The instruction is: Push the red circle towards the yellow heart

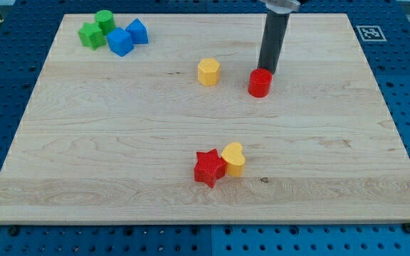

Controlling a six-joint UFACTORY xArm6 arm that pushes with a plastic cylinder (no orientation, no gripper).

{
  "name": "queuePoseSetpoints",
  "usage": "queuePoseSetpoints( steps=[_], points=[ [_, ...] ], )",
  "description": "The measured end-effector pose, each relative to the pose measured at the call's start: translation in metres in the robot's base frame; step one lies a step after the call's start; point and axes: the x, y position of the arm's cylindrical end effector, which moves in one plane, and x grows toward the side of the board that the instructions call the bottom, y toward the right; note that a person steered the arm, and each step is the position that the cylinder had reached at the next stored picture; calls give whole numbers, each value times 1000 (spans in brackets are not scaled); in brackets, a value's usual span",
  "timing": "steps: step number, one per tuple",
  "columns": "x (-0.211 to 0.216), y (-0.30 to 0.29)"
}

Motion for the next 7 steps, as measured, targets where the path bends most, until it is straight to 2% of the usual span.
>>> queuePoseSetpoints(
  steps=[3,6,7],
  points=[
    [52,-2],
    [60,-24],
    [77,-28]
  ],
)
